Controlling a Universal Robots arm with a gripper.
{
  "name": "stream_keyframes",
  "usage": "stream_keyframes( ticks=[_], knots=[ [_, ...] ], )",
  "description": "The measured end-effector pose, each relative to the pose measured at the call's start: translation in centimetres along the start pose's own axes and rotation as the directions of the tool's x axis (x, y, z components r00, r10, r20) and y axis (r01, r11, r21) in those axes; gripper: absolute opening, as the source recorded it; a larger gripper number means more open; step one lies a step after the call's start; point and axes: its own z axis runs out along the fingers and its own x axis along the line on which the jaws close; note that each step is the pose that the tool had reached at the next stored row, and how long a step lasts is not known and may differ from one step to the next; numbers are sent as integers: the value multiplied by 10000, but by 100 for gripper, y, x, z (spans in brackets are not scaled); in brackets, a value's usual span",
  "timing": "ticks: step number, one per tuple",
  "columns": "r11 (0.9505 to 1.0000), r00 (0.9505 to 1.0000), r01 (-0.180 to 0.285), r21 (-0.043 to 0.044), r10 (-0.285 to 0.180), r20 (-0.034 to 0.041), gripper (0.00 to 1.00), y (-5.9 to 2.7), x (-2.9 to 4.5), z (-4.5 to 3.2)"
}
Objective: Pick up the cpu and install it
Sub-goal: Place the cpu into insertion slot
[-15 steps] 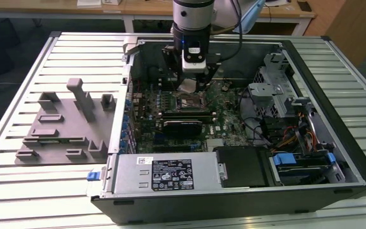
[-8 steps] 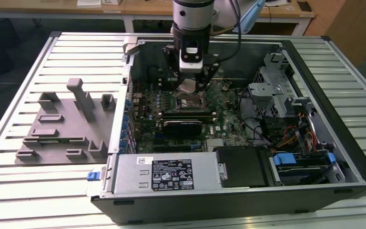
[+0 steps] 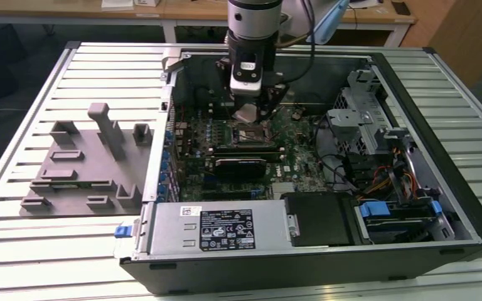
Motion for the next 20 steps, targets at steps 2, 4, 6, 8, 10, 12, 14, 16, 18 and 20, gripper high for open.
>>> stream_keyframes(
  ticks=[2, 4, 6, 8, 10, 12, 14, 16, 18, 20],
  knots=[
    [9996, 9996, -267, 10, 267, 5, 55, 0, 0, 1],
    [9986, 9986, -524, 19, 524, 11, 55, 0, 0, 1],
    [9970, 9970, -769, 27, 769, 16, 55, 0, 0, 1],
    [9950, 9950, -1003, 36, 1003, 21, 55, 0, 0, 2],
    [9922, 9922, -1247, 44, 1247, 27, 55, 0, 0, 2],
    [9890, 9890, -1478, 52, 1477, 33, 55, 0, 0, 2],
    [9854, 9854, -1700, 59, 1700, 38, 55, 0, 0, 2],
    [9817, 9818, -1901, 66, 1901, 44, 55, 0, 0, 2],
    [9775, 9775, -2109, 73, 2109, 49, 55, 0, 0, 2],
    [9724, 9725, -2330, 80, 2330, 56, 55, 0, 0, 2]
  ],
)
